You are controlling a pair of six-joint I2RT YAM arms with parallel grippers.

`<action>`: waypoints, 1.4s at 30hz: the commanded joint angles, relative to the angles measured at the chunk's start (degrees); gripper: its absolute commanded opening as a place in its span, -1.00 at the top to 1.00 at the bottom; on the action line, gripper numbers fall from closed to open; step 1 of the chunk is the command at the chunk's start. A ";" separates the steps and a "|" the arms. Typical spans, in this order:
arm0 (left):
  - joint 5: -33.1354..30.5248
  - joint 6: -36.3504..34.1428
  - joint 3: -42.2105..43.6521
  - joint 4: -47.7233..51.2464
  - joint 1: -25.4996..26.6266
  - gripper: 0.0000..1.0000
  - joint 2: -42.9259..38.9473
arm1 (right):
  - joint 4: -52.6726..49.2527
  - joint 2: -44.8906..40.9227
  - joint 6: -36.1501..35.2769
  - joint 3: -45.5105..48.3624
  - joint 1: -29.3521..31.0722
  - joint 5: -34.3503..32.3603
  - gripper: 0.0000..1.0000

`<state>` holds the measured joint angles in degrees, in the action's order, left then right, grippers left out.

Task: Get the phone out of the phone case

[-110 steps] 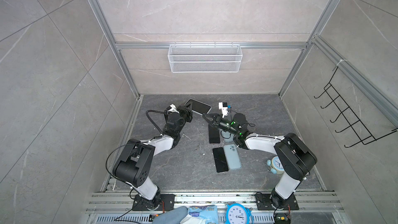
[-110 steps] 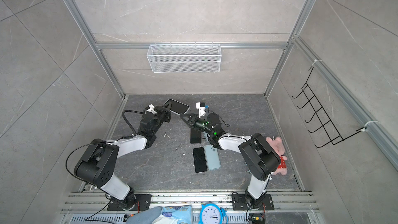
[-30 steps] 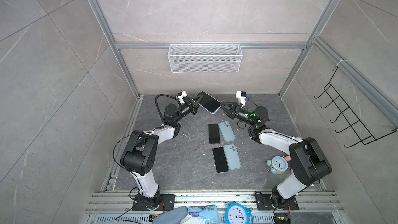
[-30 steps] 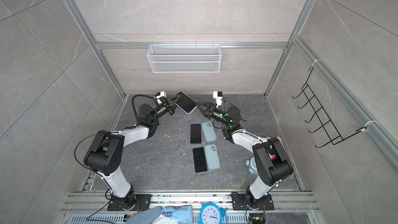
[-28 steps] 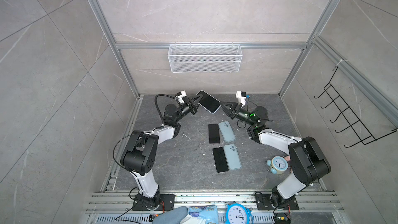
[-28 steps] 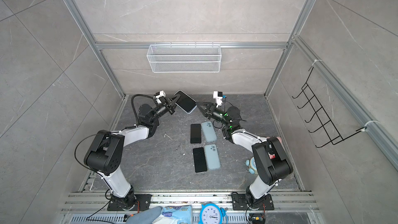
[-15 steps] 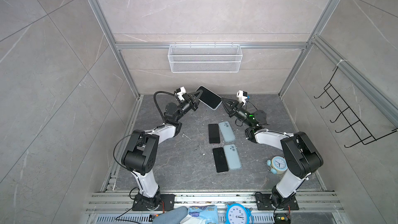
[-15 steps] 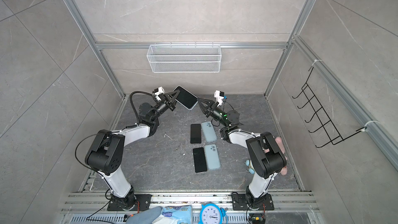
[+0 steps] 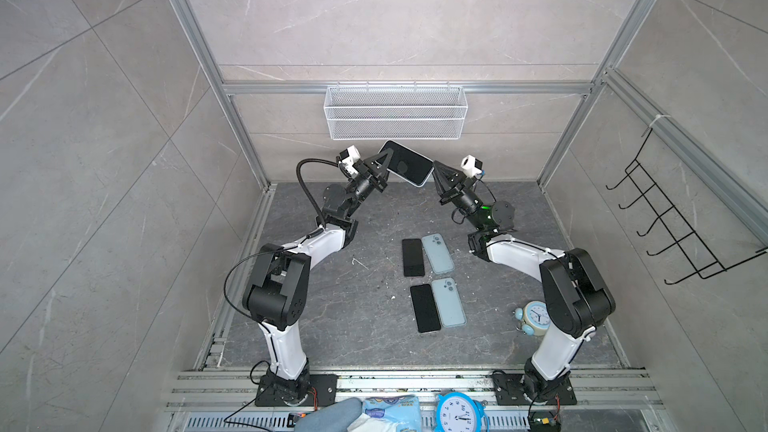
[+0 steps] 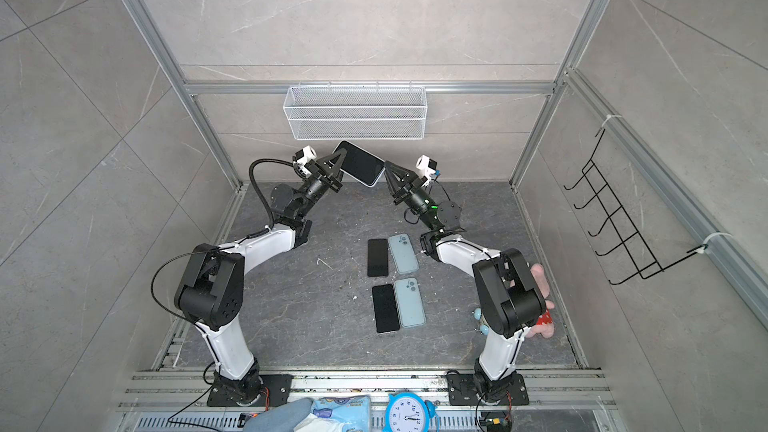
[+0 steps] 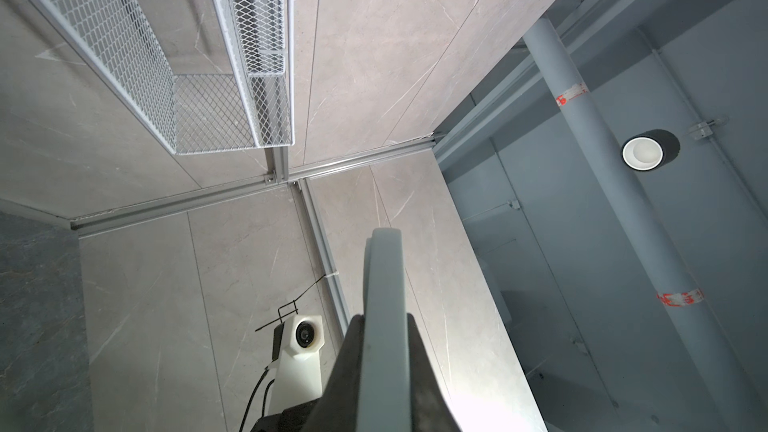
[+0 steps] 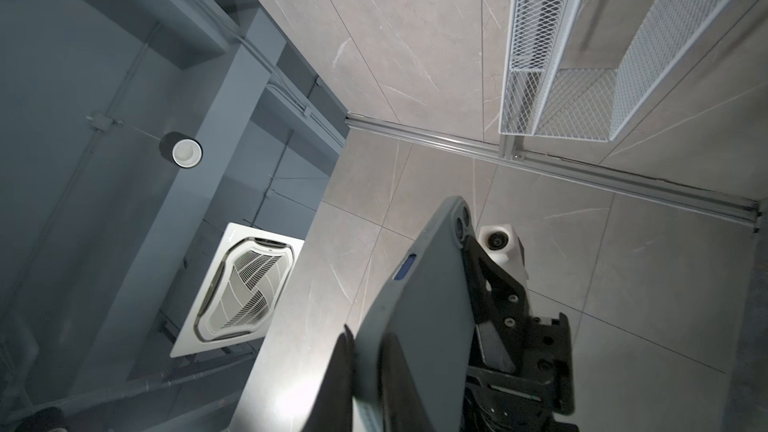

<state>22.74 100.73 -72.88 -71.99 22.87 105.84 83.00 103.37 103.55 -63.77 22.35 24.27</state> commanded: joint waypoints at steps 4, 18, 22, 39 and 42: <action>1.27 1.78 -7.83 -9.00 3.02 1.00 -1.25 | 1.29 3.52 7.80 -2.75 0.32 -8.95 1.00; 0.07 1.98 -13.83 -8.94 4.70 1.00 -0.01 | 1.20 6.97 12.18 -5.49 2.15 -11.57 1.00; 3.12 0.50 -10.37 -3.34 3.85 1.00 -2.62 | 1.05 2.26 6.94 0.00 0.00 -7.59 1.00; 6.46 -6.41 -2.85 5.56 4.23 1.00 -3.87 | -34.77 -16.97 -13.40 9.63 -1.73 12.28 0.74; 5.30 -5.98 -1.32 3.80 4.50 1.00 -3.61 | -36.26 -17.46 -13.94 10.68 -1.74 12.81 0.73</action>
<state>28.16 94.67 -73.67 -60.12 25.41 104.31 51.44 86.83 91.74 -54.37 19.46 31.83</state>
